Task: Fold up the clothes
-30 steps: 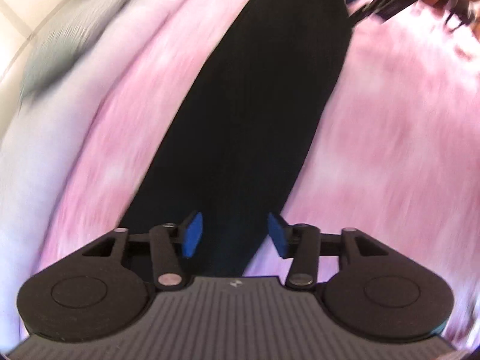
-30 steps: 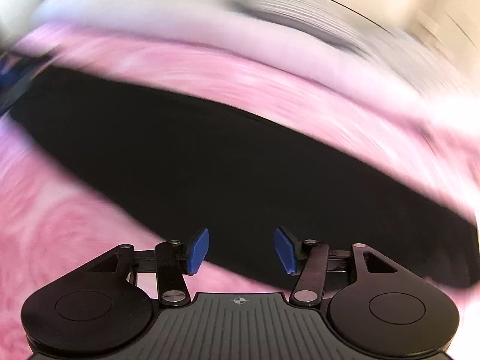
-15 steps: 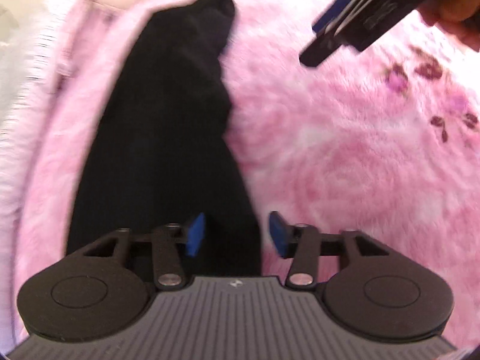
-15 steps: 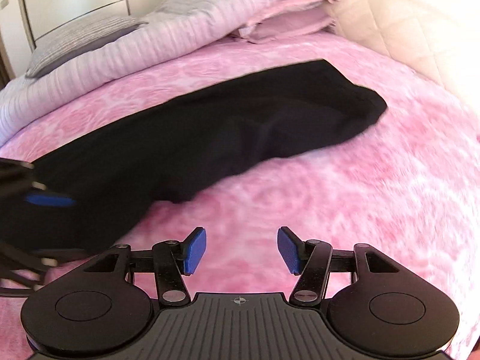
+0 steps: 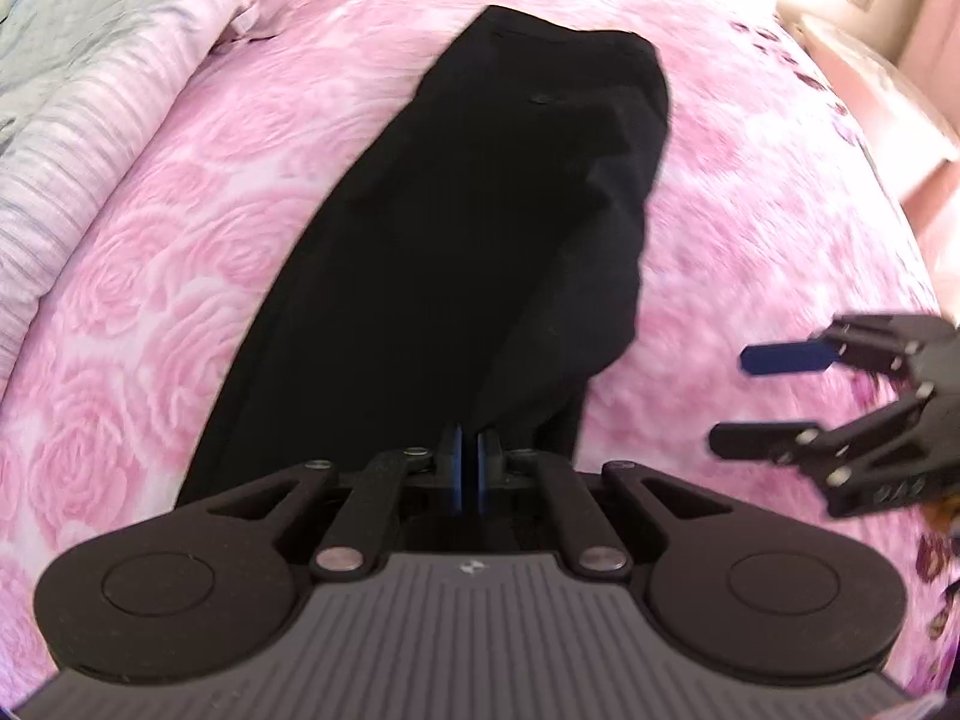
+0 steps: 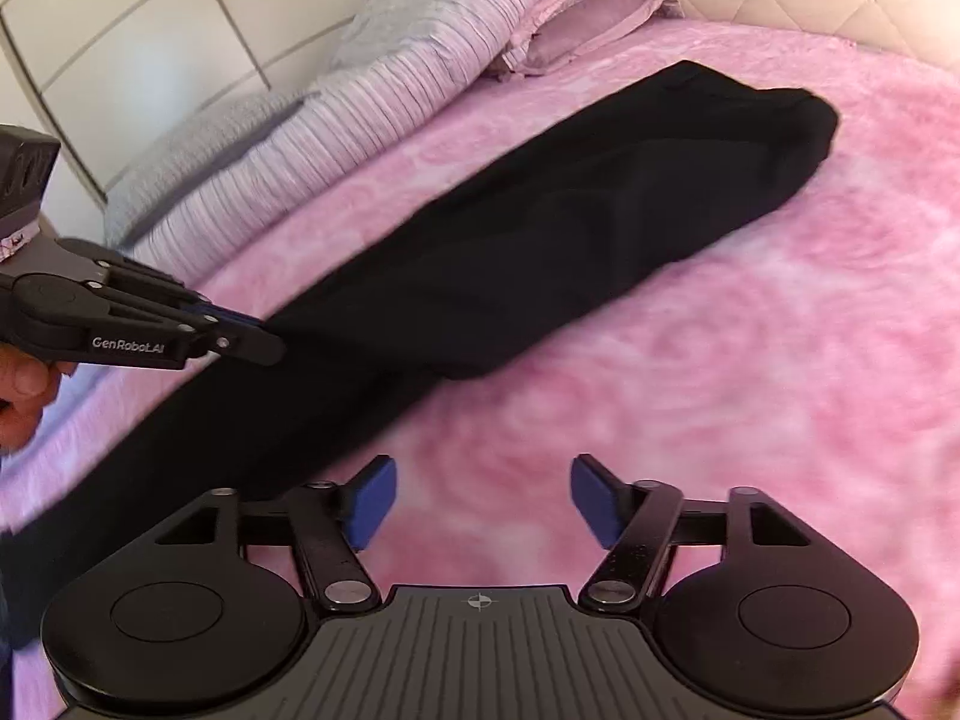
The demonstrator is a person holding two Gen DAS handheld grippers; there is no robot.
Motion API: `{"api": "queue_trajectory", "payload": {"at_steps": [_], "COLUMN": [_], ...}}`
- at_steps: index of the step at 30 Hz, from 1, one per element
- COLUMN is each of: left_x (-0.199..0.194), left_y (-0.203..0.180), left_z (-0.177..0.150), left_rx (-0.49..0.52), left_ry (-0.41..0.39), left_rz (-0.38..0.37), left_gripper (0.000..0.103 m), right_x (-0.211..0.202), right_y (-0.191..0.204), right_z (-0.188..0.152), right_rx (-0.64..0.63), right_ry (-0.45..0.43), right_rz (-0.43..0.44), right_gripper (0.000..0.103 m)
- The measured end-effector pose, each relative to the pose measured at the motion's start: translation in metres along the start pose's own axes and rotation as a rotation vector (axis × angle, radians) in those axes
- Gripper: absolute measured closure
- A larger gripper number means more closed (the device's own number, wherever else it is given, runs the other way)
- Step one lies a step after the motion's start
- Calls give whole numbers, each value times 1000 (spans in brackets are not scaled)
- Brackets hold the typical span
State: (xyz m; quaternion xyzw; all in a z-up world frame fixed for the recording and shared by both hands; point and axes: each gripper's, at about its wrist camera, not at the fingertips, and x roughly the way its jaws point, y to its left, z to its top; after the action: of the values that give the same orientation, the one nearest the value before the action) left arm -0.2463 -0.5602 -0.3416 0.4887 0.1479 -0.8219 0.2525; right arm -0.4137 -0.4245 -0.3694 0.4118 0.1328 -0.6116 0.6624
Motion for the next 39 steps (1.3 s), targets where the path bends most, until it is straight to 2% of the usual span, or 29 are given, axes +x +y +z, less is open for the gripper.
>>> {"api": "queue_trajectory", "payload": {"at_steps": [3,10,13,15,18,20,22,24,28,30,35,39], "left_x": [-4,-8,-9,-8,-3,2,7,10,14,16,15,24], "left_y": [10,21,20,13,-15,-36,-47,-51,-50,-50,-67,-81], "left_z": [2,5,1,-2,-11,-19,-26,-30,-31,-30,-32,-44], "left_rx": [-11,-10,5,43,195,313,353,367,354,360,458,544], "left_ry": [-20,-91,-107,-108,-93,-78,-69,-66,-60,-55,-62,-33], "left_rz": [2,-4,-12,-31,-39,-32,-35,-36,-34,-31,-73,-42], "left_gripper": [100,101,100,100,100,100,100,100,100,100,100,100], "right_x": [24,78,91,84,54,38,33,37,67,81,46,51], "right_y": [11,18,13,10,20,37,44,43,31,26,29,29], "right_z": [4,19,25,26,25,16,7,4,7,9,2,-18], "right_rx": [36,83,58,9,-134,-313,-405,-430,-470,-593,-914,-1101], "right_ry": [-40,-144,-191,-203,-192,-198,-190,-179,-149,-130,-90,-19], "right_rz": [-13,-161,-219,-301,-465,-560,-604,-604,-550,-577,-646,-655], "right_gripper": [30,29,29,29,29,29,29,29,29,29,29,29]}}
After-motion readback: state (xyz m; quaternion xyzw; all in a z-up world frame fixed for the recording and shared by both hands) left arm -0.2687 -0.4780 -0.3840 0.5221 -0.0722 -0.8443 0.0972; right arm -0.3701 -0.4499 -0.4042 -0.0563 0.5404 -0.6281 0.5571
